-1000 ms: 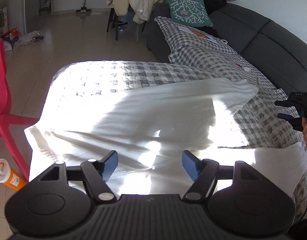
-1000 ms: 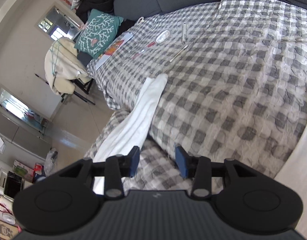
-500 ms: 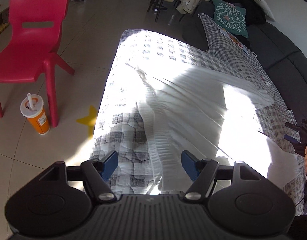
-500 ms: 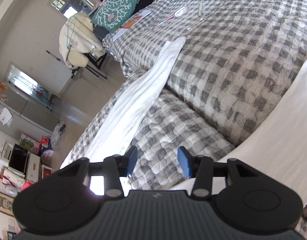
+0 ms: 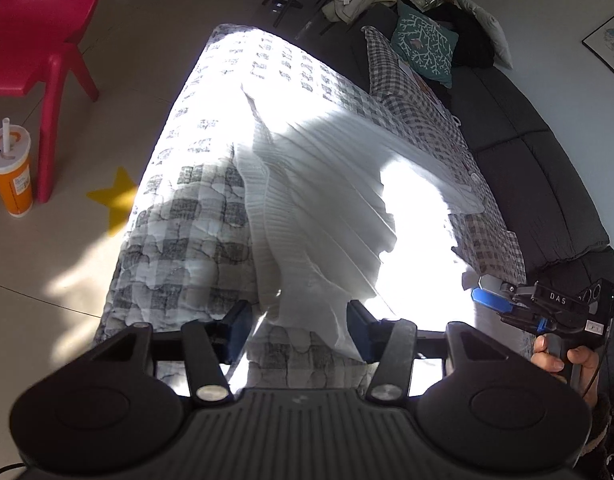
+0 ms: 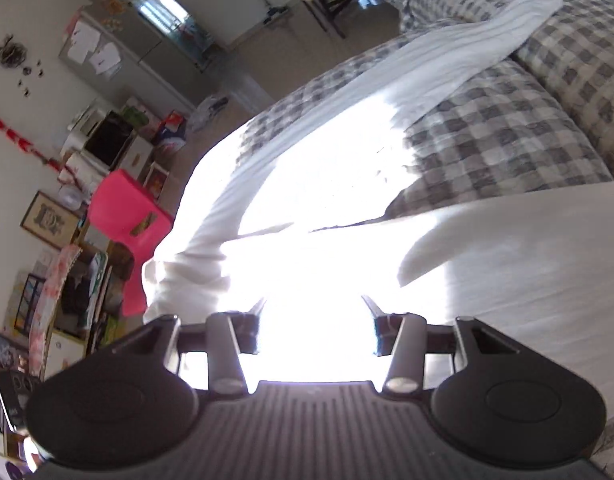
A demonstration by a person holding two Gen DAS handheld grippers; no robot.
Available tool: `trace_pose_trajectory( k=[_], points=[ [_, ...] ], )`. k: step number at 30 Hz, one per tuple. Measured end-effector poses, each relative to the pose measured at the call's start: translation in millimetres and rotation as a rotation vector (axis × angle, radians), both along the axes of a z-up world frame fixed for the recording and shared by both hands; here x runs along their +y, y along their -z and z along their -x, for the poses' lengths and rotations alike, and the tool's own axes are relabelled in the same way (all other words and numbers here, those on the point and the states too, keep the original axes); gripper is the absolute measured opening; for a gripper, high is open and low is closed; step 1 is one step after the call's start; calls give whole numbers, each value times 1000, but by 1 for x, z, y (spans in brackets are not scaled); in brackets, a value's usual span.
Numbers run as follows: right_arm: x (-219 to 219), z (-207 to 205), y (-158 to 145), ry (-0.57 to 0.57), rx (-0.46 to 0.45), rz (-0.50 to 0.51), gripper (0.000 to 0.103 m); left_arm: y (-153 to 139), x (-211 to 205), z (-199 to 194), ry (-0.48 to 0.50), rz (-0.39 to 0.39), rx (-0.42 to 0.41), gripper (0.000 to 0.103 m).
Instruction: Fold clothes
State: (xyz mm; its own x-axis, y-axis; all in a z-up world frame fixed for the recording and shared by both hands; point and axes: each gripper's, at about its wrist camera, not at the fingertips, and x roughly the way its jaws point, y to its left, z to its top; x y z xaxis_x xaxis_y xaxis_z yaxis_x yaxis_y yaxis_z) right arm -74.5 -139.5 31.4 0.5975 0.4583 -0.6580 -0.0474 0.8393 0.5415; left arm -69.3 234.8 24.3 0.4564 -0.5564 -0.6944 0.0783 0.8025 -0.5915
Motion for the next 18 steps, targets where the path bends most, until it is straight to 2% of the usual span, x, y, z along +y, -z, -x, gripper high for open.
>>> trace_pose_trajectory(
  k=[2, 7, 10, 14, 15, 16, 17, 18],
  points=[
    [30, 14, -4, -176, -73, 57, 48, 2, -1, -3, -25, 19, 17, 52],
    [87, 47, 6, -453, -164, 204, 38, -2, -7, -2, -47, 26, 20, 41],
    [106, 56, 15, -524, -216, 278, 37, -4, -13, -2, -52, 17, 20, 41],
    [122, 58, 23, -564, -290, 384, 38, -2, -18, -3, -81, -30, 32, 34],
    [127, 59, 25, -580, -310, 405, 38, -3, -17, -2, -89, -37, 30, 31],
    [131, 60, 26, -592, -331, 429, 35, -3, -17, -1, -99, -51, 27, 11],
    [134, 62, 26, -600, -354, 457, 28, -3, -17, -1, -108, -67, 28, 4],
    [136, 64, 27, -601, -368, 475, 23, -3, -16, 0, -119, -81, 33, 3]
  ],
)
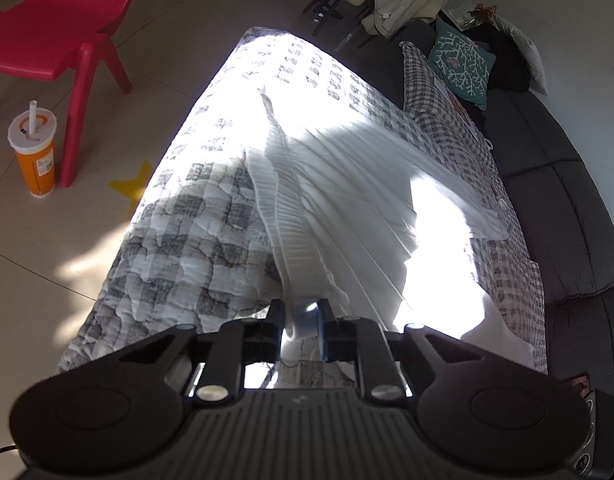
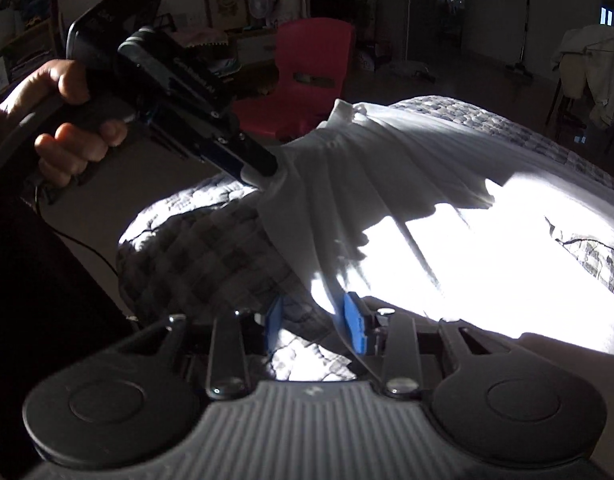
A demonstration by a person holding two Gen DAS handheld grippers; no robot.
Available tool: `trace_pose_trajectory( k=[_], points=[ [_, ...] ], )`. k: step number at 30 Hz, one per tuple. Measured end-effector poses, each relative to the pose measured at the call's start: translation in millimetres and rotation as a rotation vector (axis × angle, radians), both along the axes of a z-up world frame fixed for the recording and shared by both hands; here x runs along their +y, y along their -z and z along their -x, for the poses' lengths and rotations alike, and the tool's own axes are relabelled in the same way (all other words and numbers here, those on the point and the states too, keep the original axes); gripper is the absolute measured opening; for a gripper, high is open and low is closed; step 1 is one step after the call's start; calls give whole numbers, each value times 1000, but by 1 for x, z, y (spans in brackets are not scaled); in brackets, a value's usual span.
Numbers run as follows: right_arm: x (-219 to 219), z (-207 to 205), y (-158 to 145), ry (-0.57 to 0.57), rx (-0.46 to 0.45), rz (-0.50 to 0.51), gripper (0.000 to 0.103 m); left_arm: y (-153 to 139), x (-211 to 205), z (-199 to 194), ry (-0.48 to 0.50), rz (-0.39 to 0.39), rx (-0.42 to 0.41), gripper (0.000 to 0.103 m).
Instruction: Fold clothes
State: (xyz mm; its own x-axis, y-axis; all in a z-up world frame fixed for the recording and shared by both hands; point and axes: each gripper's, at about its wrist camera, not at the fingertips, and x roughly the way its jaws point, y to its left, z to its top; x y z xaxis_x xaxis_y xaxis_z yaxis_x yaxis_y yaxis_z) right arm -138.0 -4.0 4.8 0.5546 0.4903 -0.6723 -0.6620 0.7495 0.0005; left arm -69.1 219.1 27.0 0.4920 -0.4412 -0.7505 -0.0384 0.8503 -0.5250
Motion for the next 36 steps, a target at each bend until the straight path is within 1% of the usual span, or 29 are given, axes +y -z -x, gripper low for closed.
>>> trace_pose_trajectory(
  k=[1, 2, 7, 9, 14, 16, 18, 19, 21, 22, 23, 25, 27, 29, 32, 34, 36],
  points=[
    [2, 1, 0, -2, -19, 14, 10, 0, 2, 1, -8, -10, 4, 3],
    [2, 1, -1, -3, -27, 17, 2, -1, 3, 3, -6, -13, 4, 2],
    [-3, 2, -14, -23, 0, -39, 1, -15, 15, 19, 24, -80, -31, 1],
    [-4, 4, -20, -40, 12, -45, 1, -16, 22, 25, 32, -102, -29, 1],
    [-4, 0, -16, -55, 85, -45, 2, -11, 22, 31, 81, -162, -7, 2],
    [-4, -2, -13, -60, 93, -28, 2, -11, 19, 31, 108, -192, -9, 2],
    [-5, -5, -10, -60, 100, -23, 2, -10, 17, 30, 134, -204, -6, 4],
    [-5, -7, -8, -58, 104, -23, 3, -10, 16, 28, 157, -208, -3, 7],
    [-9, -13, -11, -62, 122, -37, 12, -9, 19, 25, 172, -202, -3, 16],
    [-12, -16, -14, -65, 134, -50, 28, -9, 21, 24, 173, -196, -4, 35],
    [-16, -19, -19, -68, 149, -70, 39, -10, 23, 23, 171, -192, -11, 56],
    [-26, -26, -29, -77, 167, -109, 40, -17, 31, 21, 149, -180, -65, 68],
    [-40, -35, -41, -64, 167, -143, 43, -21, 37, 15, 108, -156, -107, 71],
    [-54, -46, -52, -23, 137, -163, 48, -21, 42, 4, 55, -127, -140, 74],
    [-71, -62, -60, 51, 105, -186, 49, -14, 43, -21, -29, -132, -170, 74],
    [-83, -77, -60, 110, 111, -210, 49, -13, 37, -44, -43, -157, -161, 74],
    [-88, -90, -56, 156, 122, -227, 49, -16, 32, -61, -37, -146, -193, 74]
  ],
)
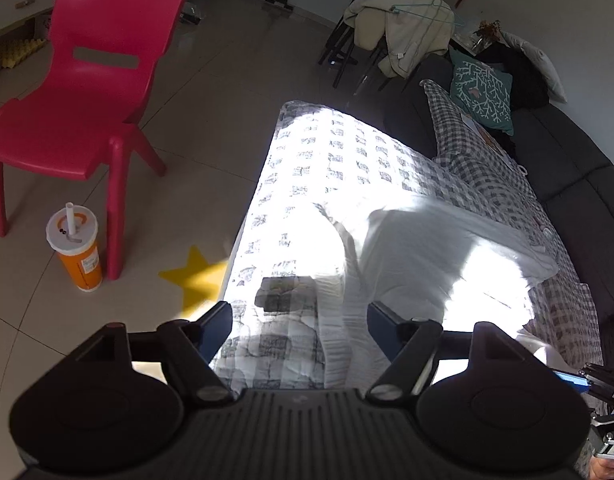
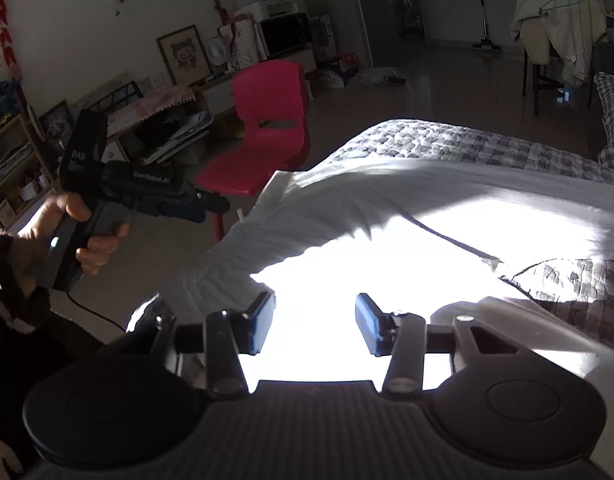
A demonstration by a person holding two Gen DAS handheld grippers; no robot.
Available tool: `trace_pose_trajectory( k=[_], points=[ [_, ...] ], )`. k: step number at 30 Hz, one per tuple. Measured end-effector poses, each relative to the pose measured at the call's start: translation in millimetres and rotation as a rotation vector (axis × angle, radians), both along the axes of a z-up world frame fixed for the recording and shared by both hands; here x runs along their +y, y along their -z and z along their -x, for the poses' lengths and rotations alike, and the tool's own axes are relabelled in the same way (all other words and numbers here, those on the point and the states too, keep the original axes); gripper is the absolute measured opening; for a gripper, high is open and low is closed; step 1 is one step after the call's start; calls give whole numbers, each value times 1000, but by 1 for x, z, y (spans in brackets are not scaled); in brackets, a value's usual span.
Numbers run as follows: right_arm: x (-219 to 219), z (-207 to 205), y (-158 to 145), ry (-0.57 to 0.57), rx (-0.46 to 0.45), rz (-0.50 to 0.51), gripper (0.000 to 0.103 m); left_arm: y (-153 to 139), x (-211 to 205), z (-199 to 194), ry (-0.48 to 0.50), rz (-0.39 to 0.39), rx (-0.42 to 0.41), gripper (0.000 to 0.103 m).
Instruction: Fold clothes
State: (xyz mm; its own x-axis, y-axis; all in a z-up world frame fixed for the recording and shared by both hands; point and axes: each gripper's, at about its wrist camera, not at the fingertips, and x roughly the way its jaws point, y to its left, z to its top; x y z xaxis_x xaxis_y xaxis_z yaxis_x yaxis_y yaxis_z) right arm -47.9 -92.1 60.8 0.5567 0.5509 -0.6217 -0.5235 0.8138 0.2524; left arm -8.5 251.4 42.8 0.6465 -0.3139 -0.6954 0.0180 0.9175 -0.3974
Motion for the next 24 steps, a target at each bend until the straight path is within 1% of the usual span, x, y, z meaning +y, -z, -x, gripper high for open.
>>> trace_pose_trajectory(
  k=[2, 6, 8, 10, 14, 16, 18, 21, 23, 24],
  points=[
    [-4, -12, 5, 33, 15, -9, 49, -3, -5, -15, 2, 23, -42, 74],
    [-10, -31, 12, 72, 33, -17, 49, -2, -11, -33, -24, 55, -67, 74],
    [-8, -40, 11, 69, 15, -17, 47, 1, -11, -41, -43, 71, -67, 74],
    [-14, -56, 0, 62, -25, -15, 45, 5, -10, -48, -58, 93, -66, 74],
    [-24, -99, -22, 55, -83, 61, 43, 13, -10, -61, -65, 110, -52, 74],
    [-25, -117, -24, 45, -97, 96, 42, 19, -12, -67, -60, 99, -39, 74],
    [-26, -149, -21, 30, -99, 136, 40, 23, -14, -71, -55, 77, -33, 72],
    [-24, -181, -8, -1, -98, 215, 39, 29, -15, -75, -59, 52, -22, 64],
    [-20, -203, 7, -34, -93, 289, 39, 32, -16, -77, -61, 46, -10, 51],
    [-19, -212, 14, -47, -90, 315, 39, 32, -17, -78, -62, 42, -11, 50]
  ],
)
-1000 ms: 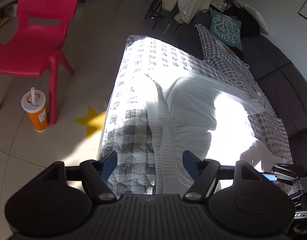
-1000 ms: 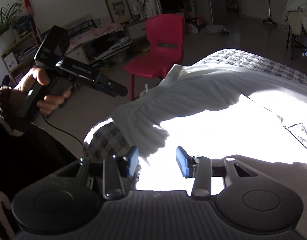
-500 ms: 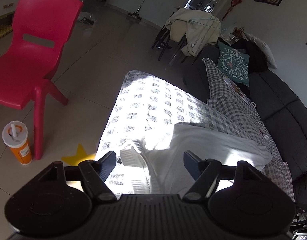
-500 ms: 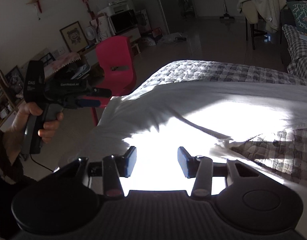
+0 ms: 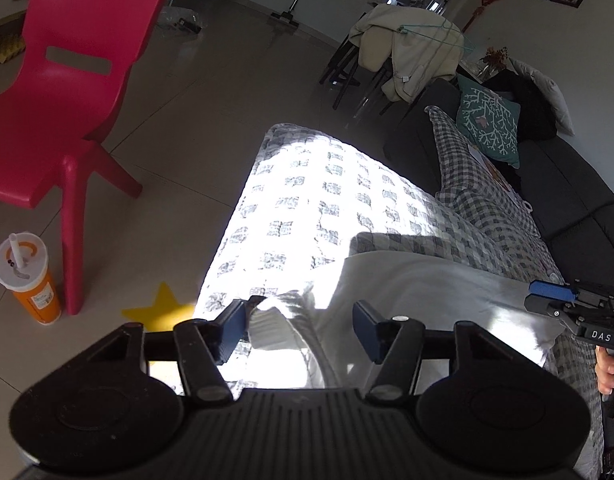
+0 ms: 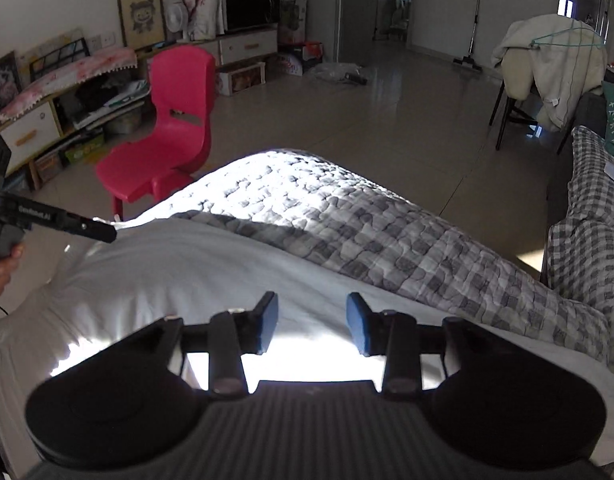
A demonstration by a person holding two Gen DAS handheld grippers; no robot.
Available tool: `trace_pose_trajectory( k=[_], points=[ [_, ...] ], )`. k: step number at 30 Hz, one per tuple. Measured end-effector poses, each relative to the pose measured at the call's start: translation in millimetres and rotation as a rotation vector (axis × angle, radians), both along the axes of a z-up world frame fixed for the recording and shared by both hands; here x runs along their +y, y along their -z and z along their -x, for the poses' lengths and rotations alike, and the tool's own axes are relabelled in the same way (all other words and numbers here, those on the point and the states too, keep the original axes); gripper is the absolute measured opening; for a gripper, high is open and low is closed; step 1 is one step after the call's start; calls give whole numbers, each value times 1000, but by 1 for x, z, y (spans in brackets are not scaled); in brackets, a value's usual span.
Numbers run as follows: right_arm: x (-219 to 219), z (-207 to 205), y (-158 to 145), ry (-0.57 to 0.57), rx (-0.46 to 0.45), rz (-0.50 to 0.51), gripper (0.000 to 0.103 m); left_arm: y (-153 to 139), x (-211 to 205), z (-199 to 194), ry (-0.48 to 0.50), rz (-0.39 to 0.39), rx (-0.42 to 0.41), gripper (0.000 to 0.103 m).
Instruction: Fold clothes
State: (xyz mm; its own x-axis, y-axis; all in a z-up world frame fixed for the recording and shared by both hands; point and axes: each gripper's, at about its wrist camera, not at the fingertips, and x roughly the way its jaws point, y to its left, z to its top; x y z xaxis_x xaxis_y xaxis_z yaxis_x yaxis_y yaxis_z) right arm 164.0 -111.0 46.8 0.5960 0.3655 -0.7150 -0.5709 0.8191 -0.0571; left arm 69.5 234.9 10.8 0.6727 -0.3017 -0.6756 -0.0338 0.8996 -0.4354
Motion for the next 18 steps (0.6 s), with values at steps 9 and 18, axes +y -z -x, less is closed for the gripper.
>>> trace_pose_trajectory(
  k=[9, 18],
  points=[
    [-3, -54, 31, -42, 50, 111, 44, 1, -2, -4, -24, -22, 9, 48],
    [-6, -41, 30, -27, 25, 56, 0, -5, -10, -2, -64, -72, -34, 17]
  ],
)
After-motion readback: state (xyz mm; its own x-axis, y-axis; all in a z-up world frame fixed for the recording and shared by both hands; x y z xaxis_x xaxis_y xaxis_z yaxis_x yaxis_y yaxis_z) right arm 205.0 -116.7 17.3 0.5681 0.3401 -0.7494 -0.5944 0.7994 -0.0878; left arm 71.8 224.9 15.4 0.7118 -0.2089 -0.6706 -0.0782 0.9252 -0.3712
